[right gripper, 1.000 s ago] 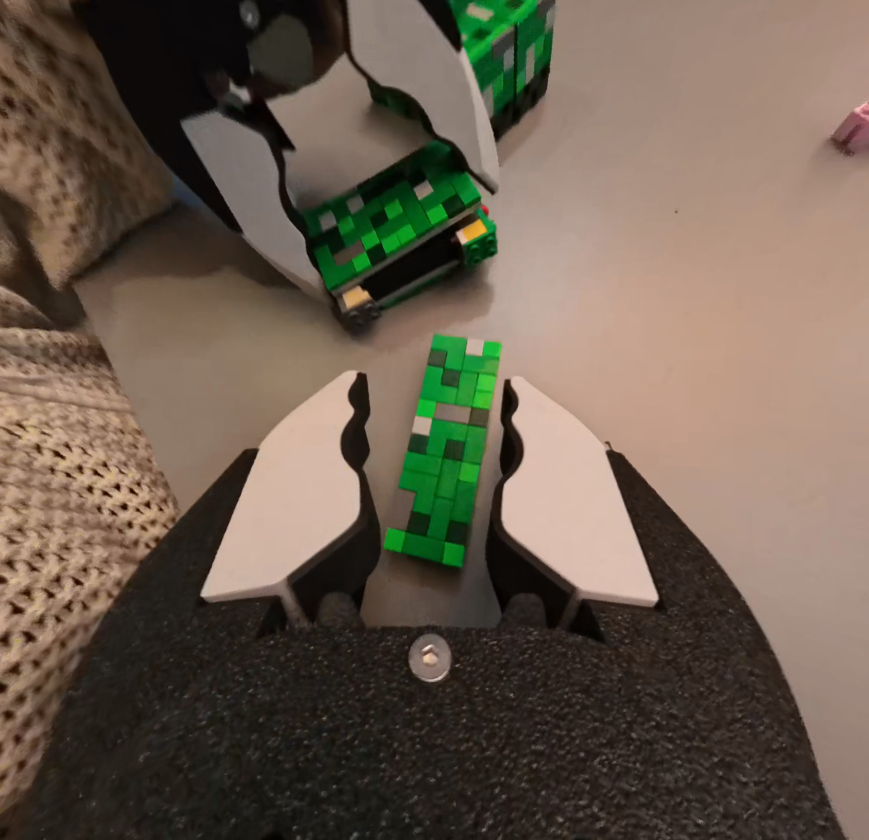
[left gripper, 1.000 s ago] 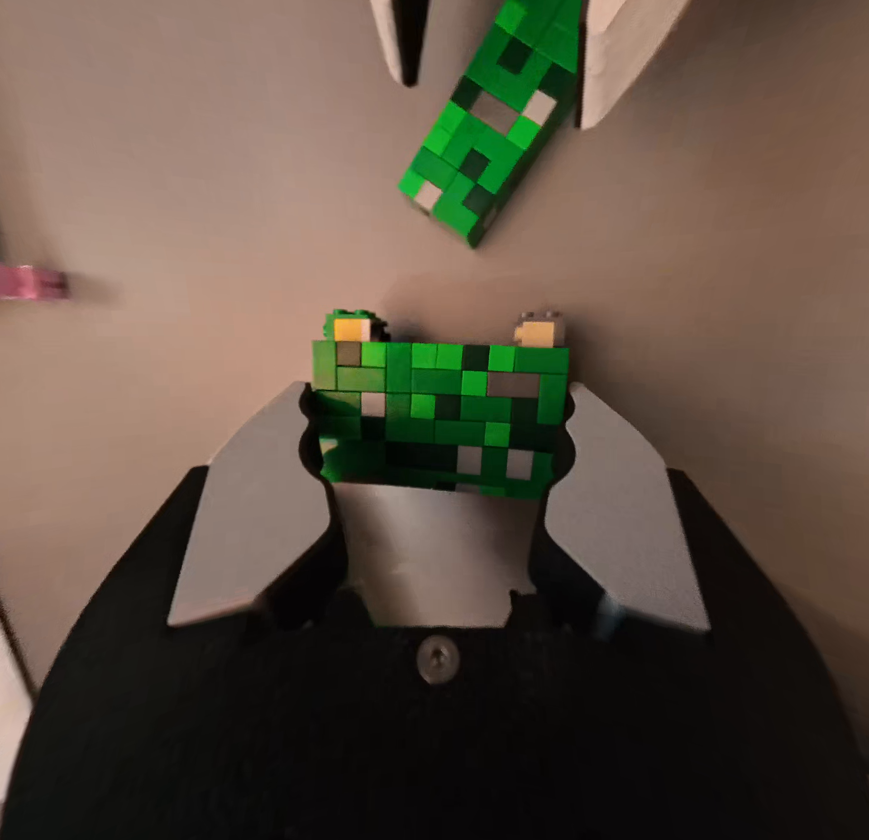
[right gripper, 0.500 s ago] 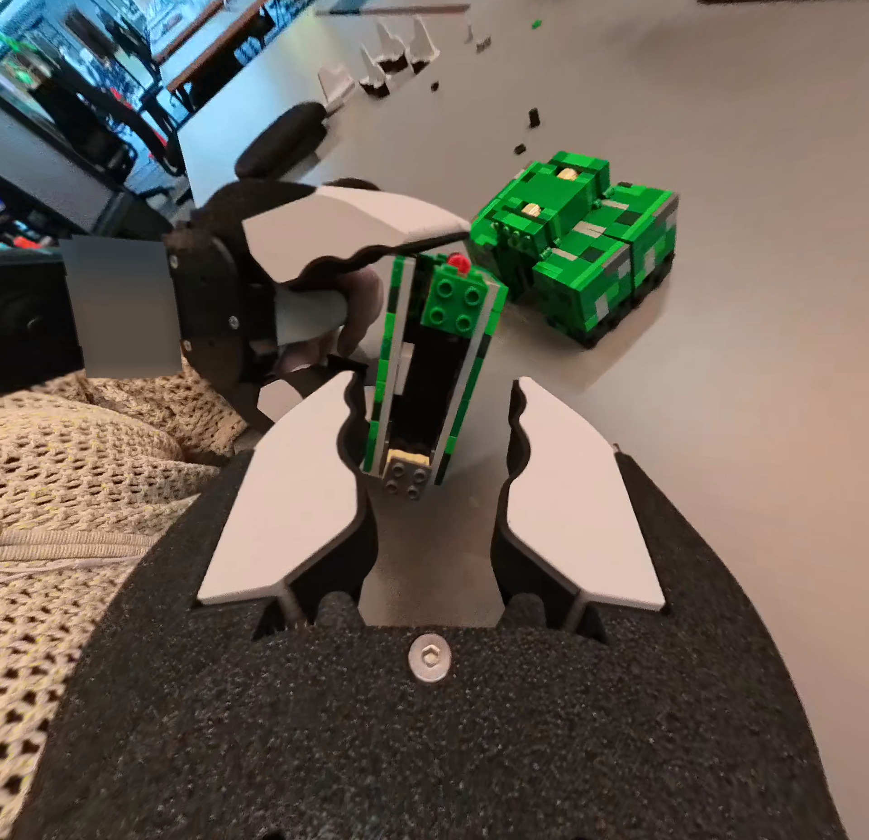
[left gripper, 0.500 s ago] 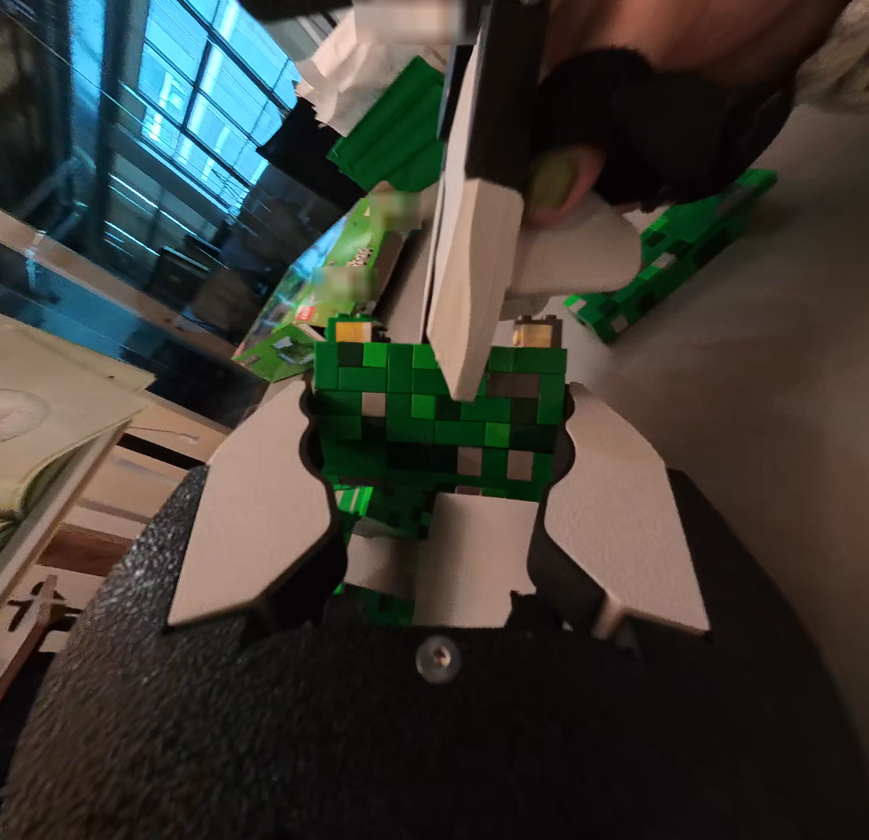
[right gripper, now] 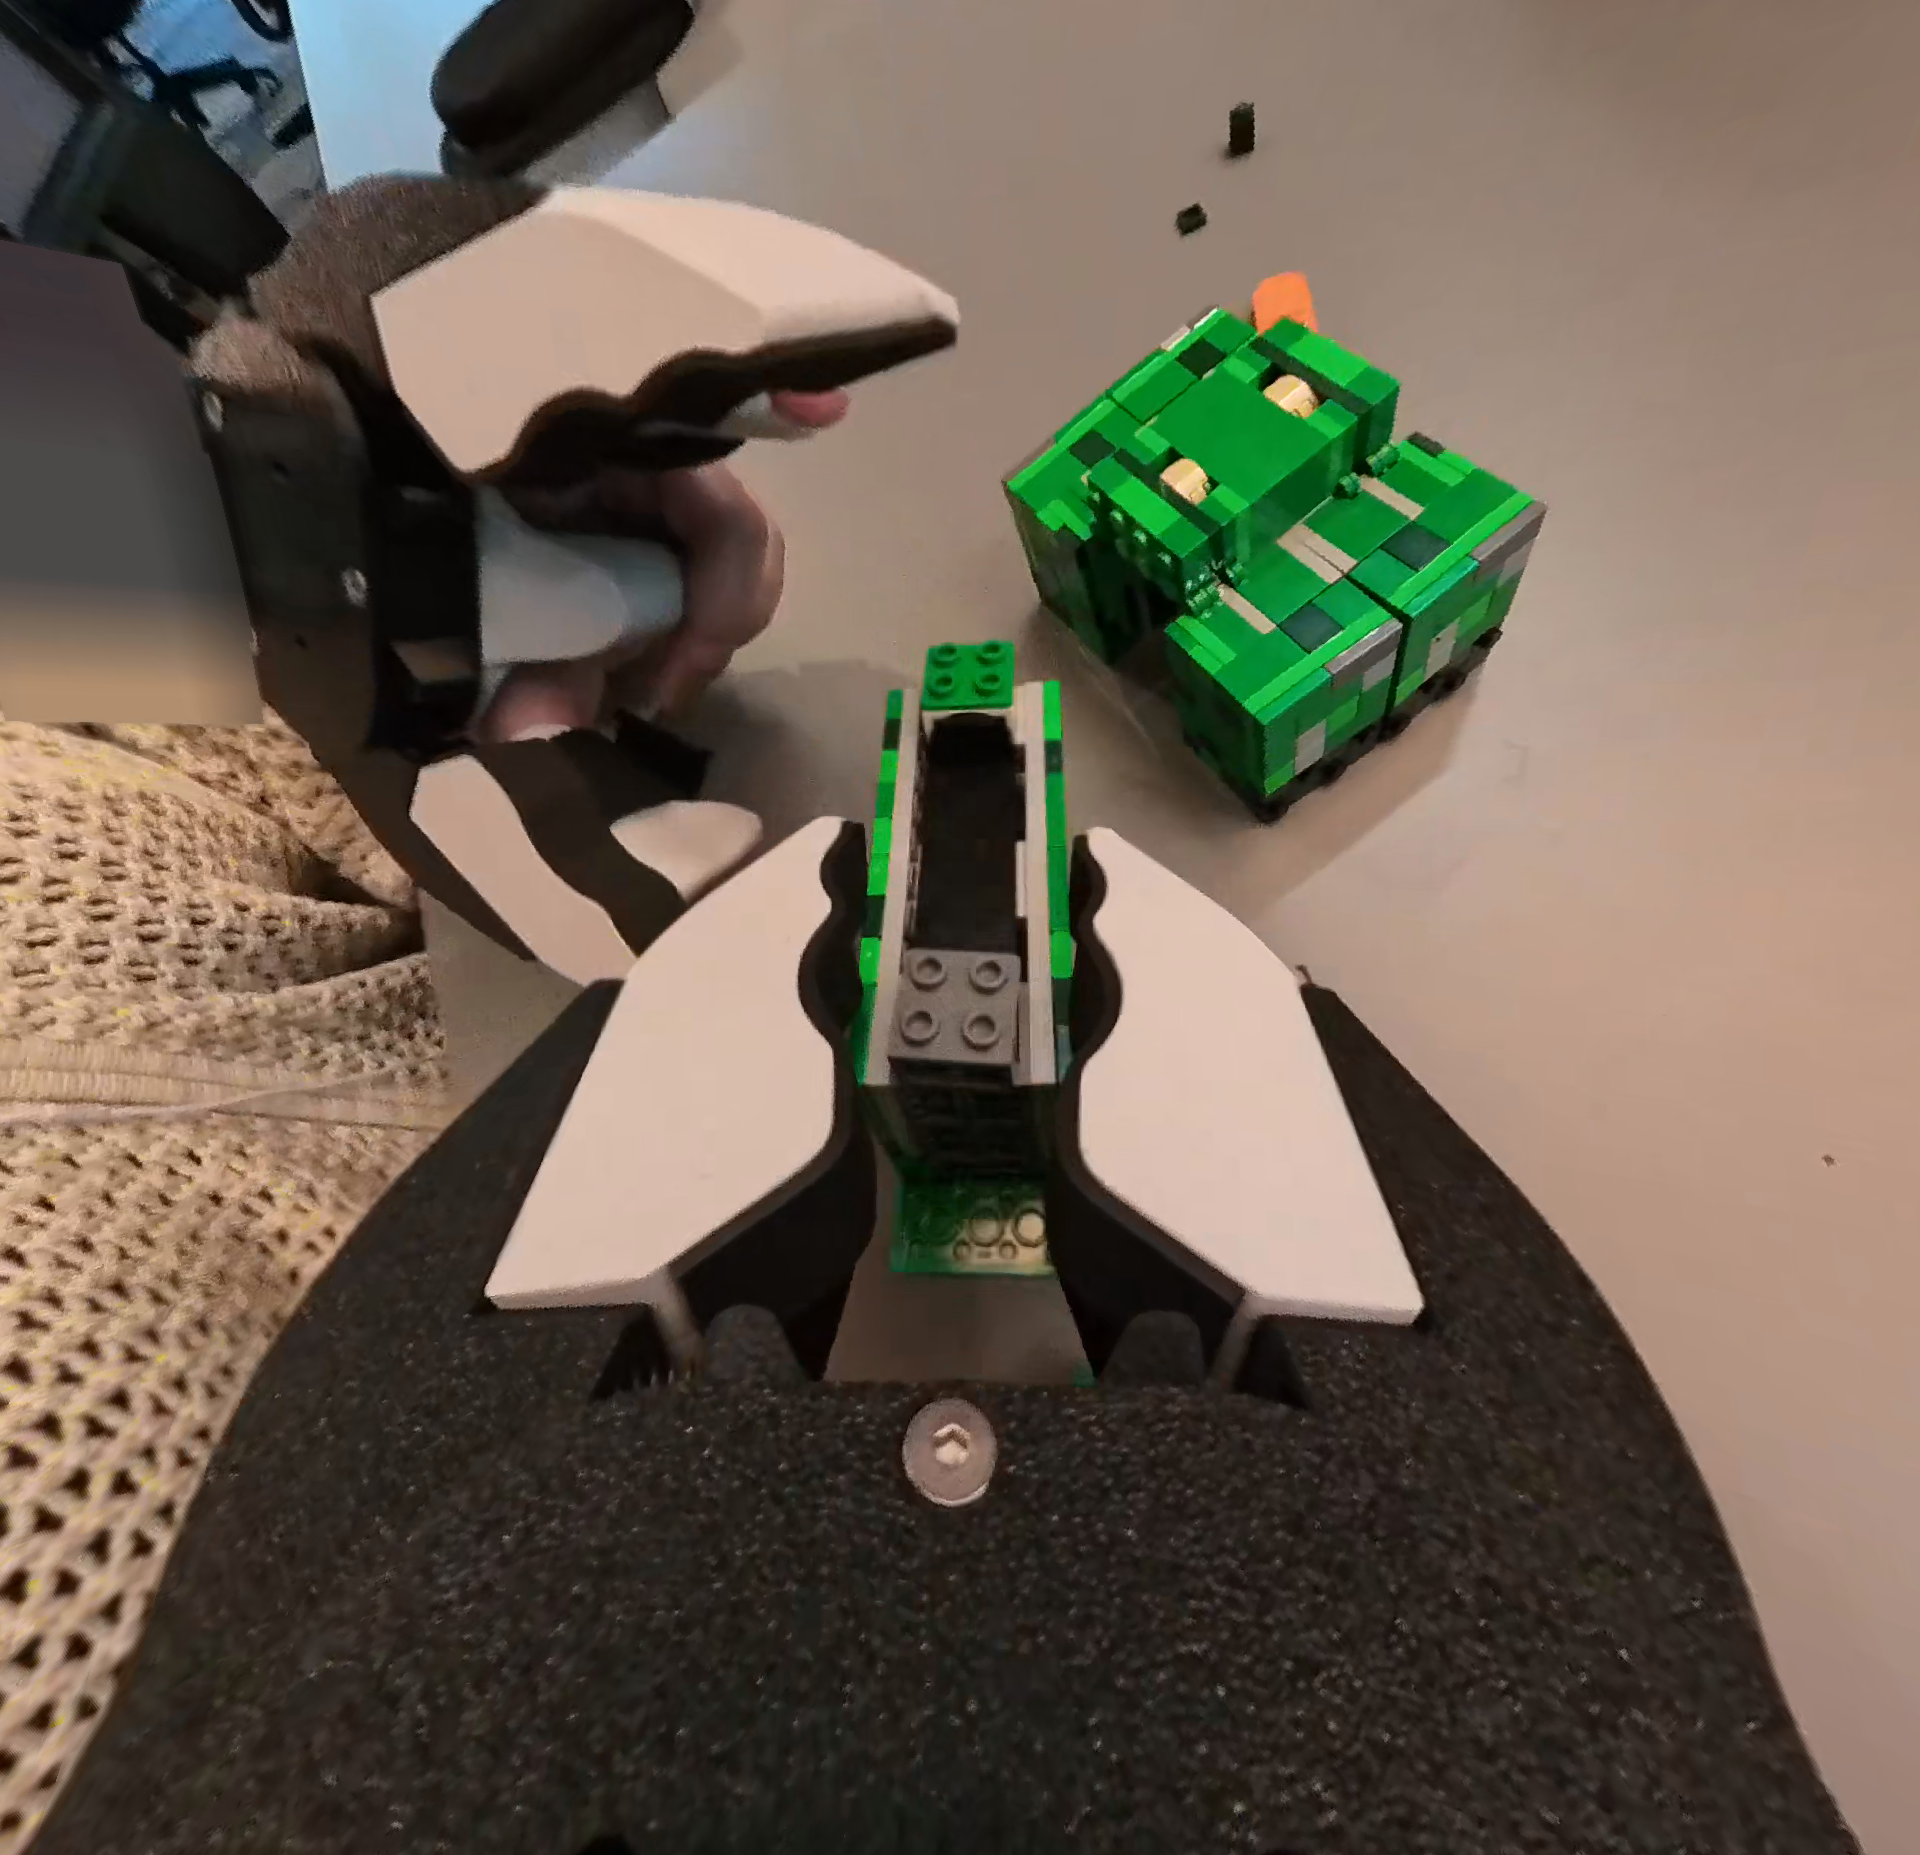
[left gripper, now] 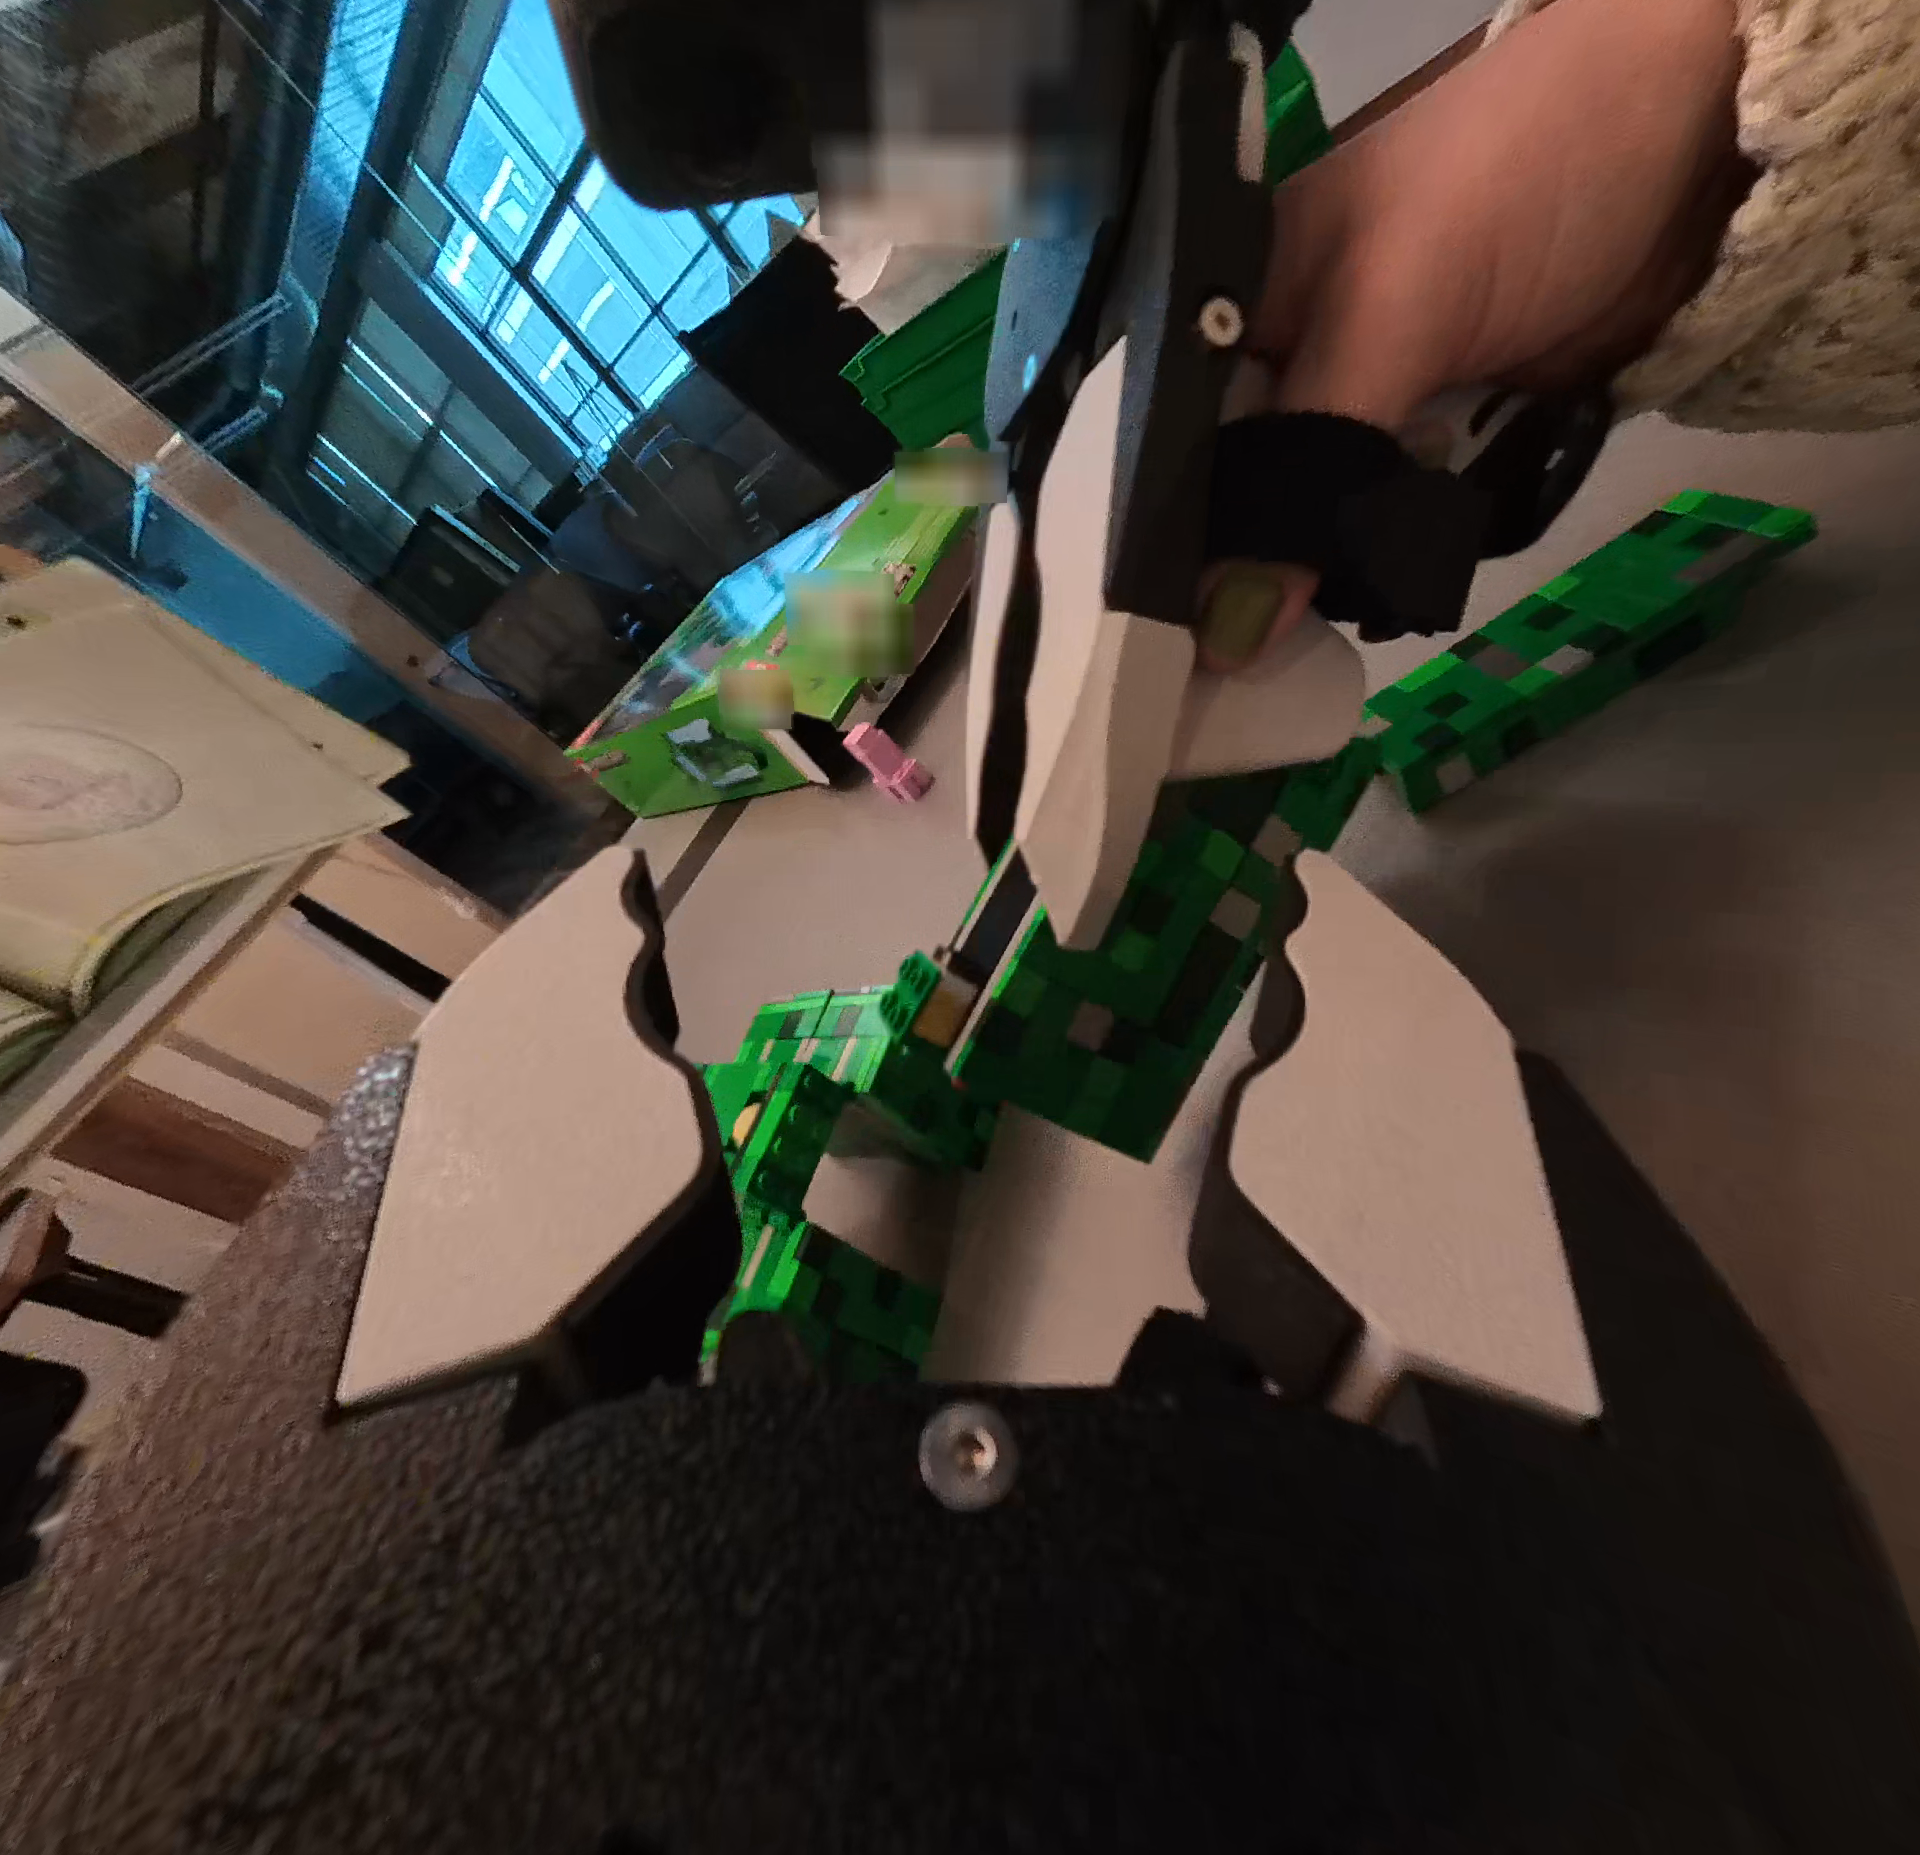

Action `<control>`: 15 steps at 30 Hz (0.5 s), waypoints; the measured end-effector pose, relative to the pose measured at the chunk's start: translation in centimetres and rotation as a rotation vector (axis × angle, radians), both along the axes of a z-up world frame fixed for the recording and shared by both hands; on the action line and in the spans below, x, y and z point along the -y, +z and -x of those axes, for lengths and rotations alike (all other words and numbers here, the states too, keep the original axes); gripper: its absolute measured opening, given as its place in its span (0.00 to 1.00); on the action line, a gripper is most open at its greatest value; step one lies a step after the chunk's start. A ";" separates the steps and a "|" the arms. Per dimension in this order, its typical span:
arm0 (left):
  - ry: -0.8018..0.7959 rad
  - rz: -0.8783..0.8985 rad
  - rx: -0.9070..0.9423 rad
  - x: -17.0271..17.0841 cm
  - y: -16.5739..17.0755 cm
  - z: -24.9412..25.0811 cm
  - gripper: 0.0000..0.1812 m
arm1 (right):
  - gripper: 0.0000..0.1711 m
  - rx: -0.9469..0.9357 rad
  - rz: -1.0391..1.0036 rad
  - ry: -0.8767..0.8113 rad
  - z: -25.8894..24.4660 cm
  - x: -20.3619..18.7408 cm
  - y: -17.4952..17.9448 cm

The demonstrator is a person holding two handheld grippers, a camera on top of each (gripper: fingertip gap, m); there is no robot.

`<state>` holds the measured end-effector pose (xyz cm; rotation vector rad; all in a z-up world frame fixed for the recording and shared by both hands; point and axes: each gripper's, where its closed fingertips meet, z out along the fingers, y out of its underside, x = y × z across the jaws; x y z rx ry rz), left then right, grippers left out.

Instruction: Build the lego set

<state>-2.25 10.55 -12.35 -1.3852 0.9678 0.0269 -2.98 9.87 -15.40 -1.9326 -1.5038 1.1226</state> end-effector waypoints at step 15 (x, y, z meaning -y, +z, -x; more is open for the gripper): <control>-0.036 0.179 0.051 0.1 -2.3 1.8 0.59 | 0.23 0.055 -0.265 0.314 -2.1 0.4 -3.3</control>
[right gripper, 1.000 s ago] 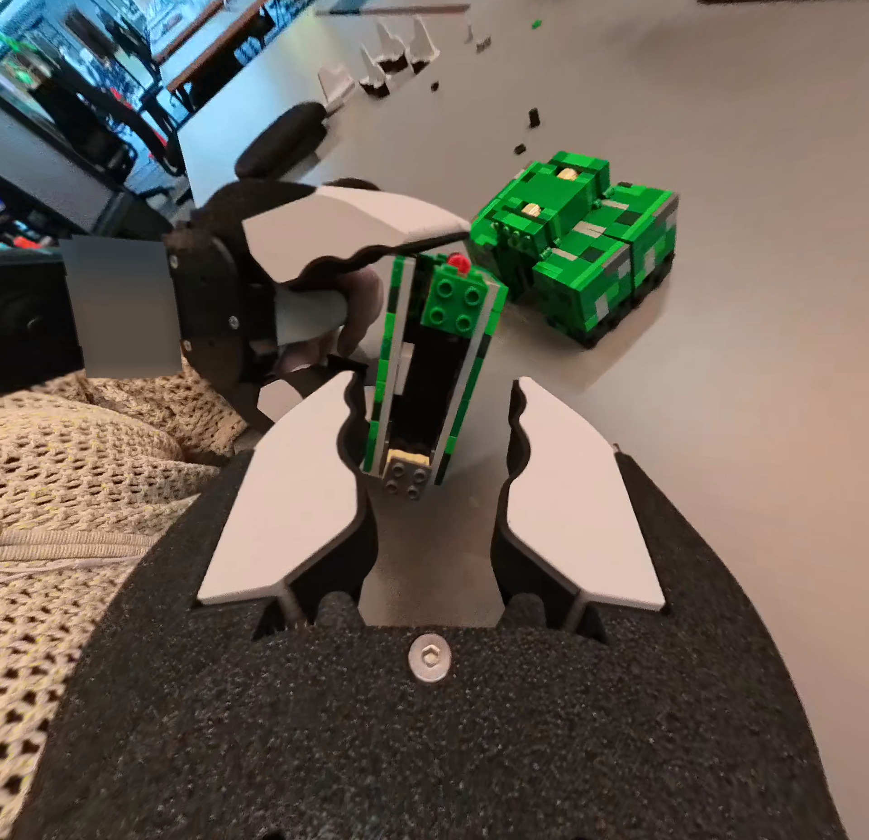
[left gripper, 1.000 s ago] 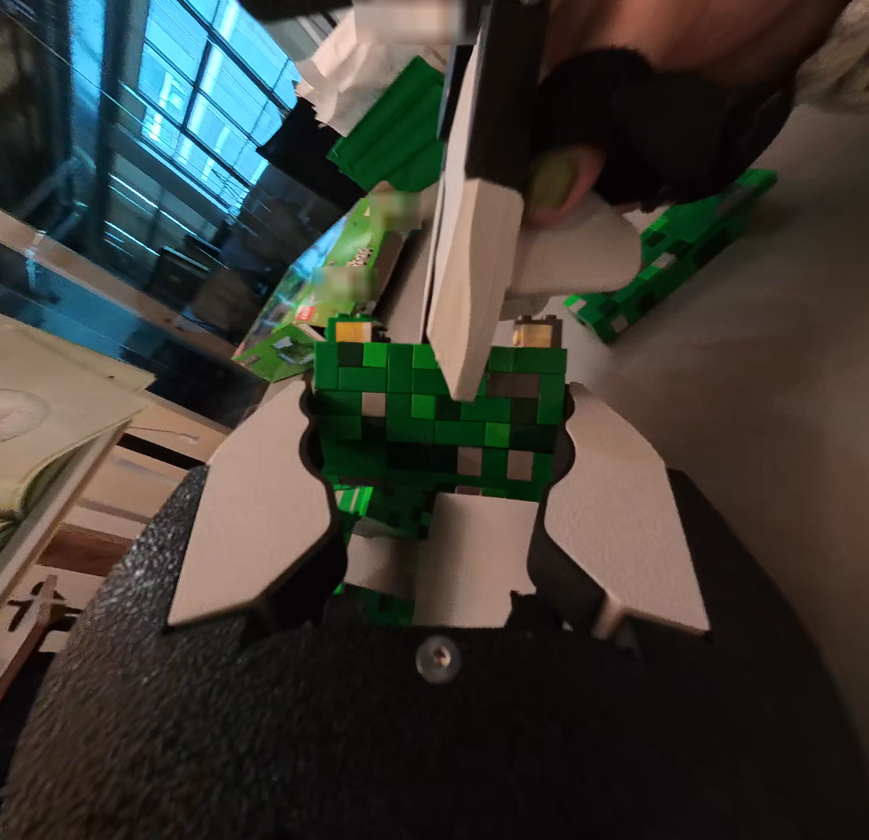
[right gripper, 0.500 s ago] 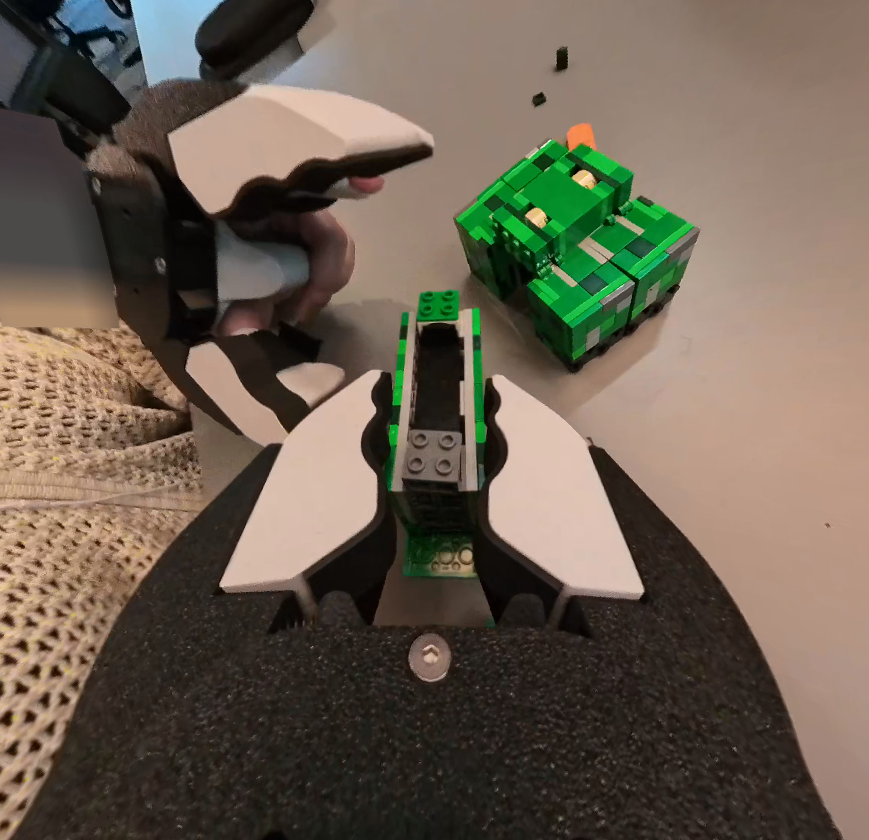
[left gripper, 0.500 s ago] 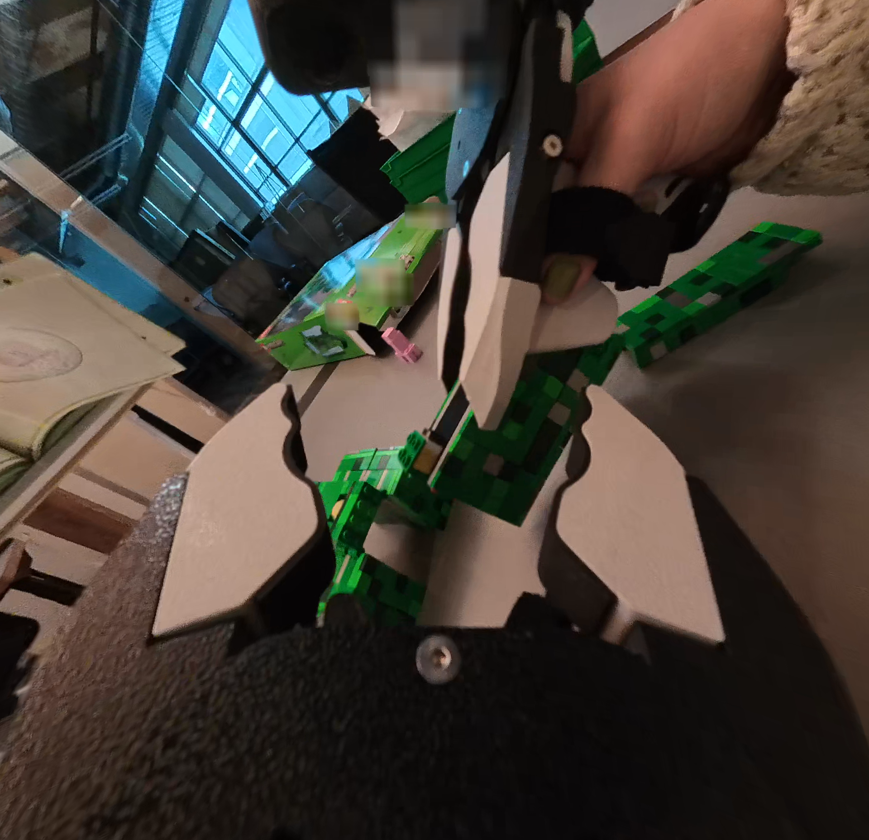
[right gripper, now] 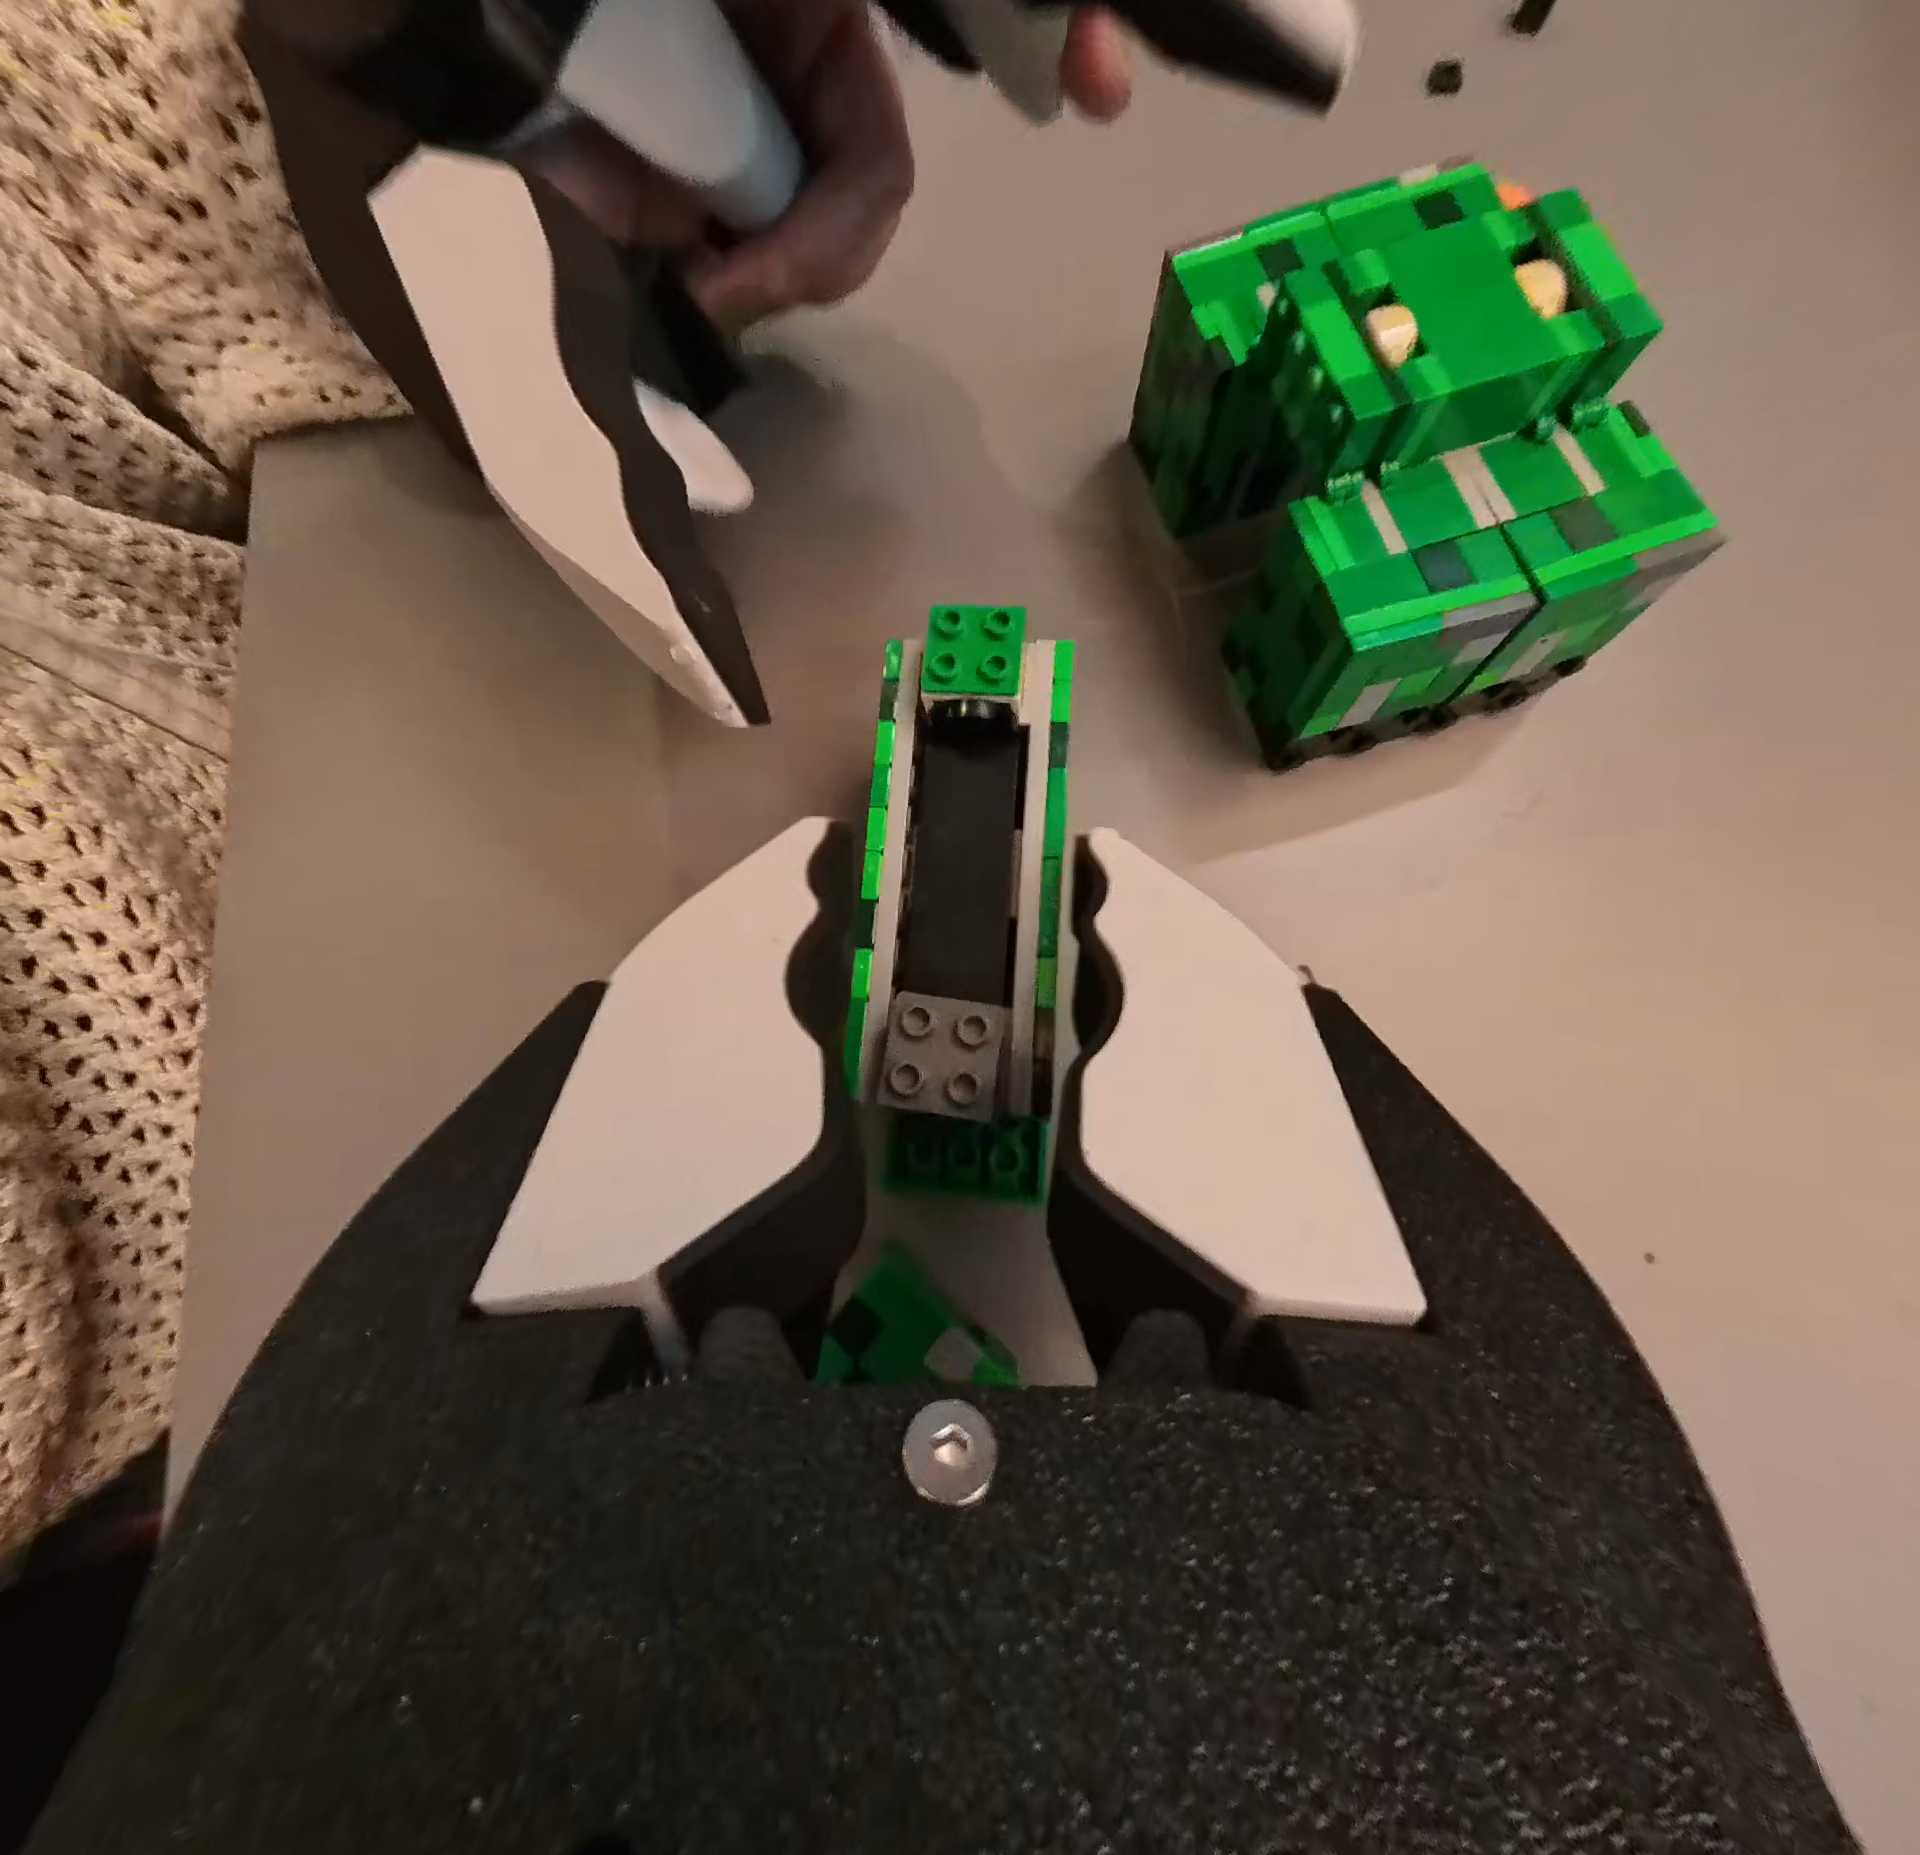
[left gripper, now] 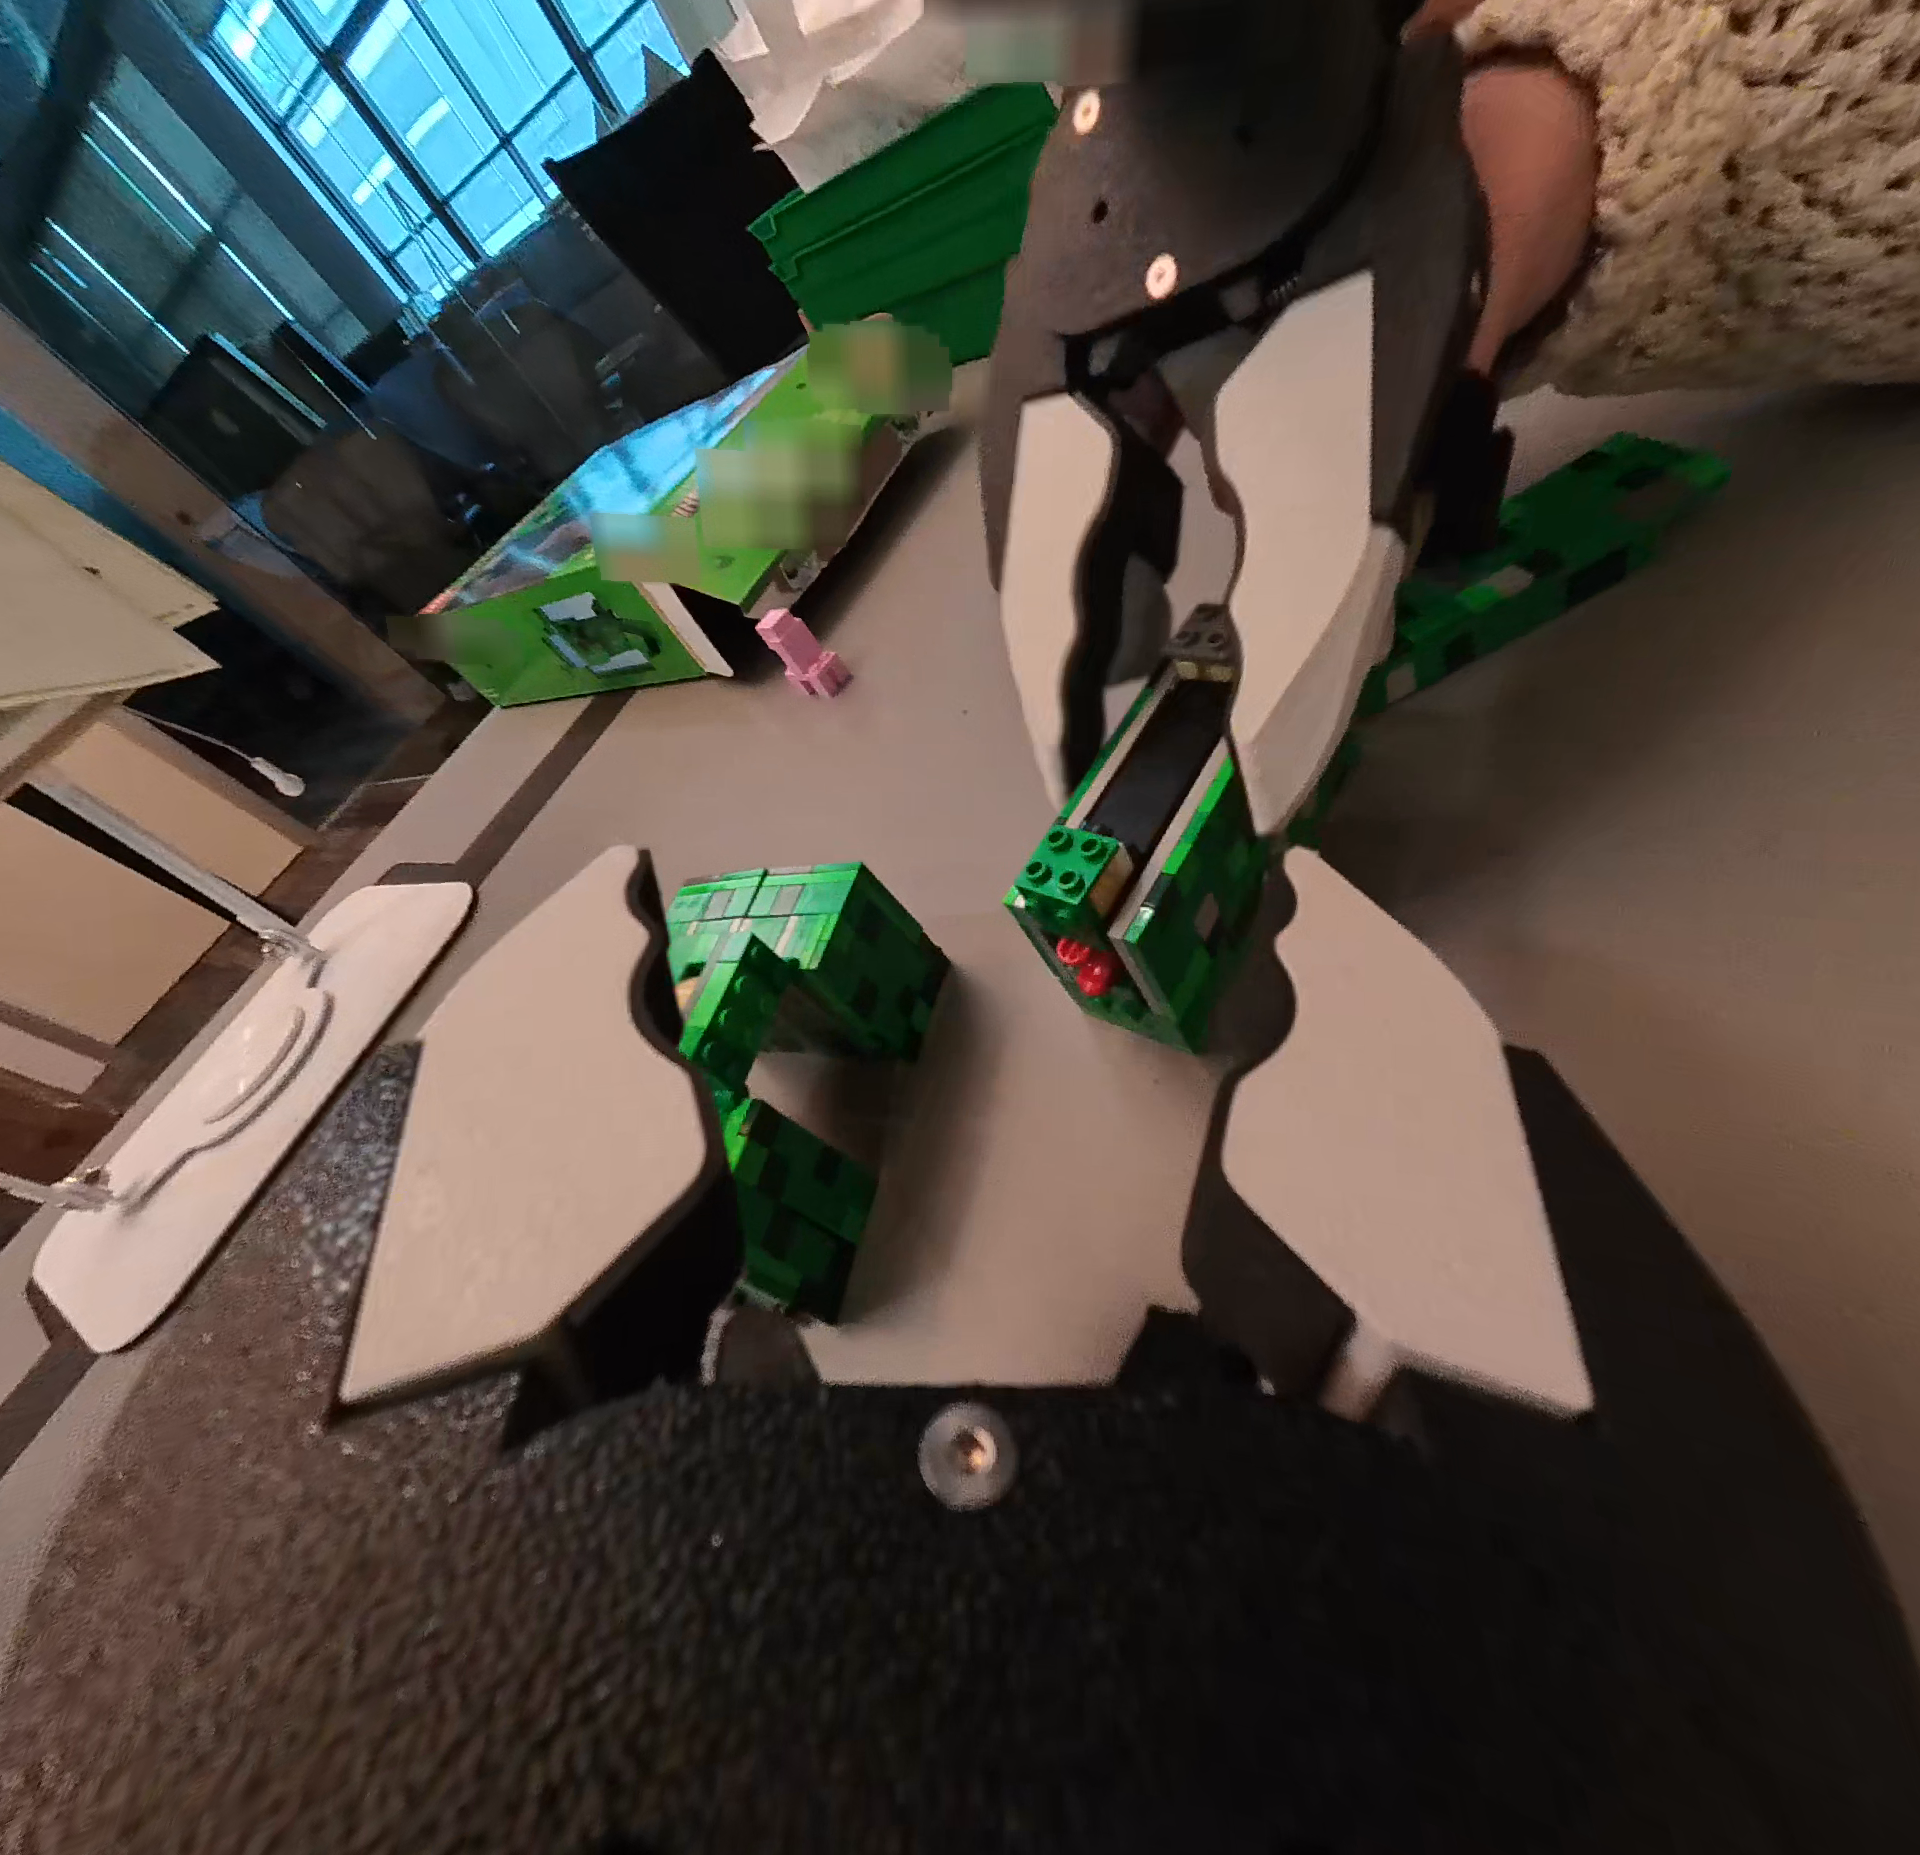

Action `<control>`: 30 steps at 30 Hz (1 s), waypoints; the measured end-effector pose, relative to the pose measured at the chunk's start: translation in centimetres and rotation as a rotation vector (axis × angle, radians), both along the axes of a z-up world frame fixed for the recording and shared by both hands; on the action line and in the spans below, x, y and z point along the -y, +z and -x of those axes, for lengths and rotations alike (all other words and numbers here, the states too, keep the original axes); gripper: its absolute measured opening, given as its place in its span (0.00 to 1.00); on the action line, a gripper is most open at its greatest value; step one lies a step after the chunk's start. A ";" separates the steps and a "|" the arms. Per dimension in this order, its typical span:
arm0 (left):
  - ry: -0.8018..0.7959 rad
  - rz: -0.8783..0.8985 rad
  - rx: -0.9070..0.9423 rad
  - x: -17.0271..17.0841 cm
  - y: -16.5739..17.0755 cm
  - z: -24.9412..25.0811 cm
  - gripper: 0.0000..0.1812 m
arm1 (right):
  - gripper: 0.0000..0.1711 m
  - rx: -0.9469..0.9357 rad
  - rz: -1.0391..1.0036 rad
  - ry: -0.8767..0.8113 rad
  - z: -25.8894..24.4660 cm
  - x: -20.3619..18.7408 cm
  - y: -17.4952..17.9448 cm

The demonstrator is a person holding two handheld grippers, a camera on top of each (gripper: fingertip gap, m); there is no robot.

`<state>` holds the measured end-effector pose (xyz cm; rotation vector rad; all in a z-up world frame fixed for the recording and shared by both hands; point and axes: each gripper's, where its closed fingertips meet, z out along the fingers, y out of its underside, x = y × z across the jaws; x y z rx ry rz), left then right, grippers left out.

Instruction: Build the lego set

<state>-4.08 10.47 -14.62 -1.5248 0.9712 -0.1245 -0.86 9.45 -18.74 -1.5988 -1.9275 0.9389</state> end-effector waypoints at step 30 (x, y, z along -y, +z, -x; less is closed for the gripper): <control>-0.029 -0.011 0.016 0.7 -0.2 0.6 0.55 | 0.20 0.340 -0.141 -0.512 -11.9 -1.2 -0.6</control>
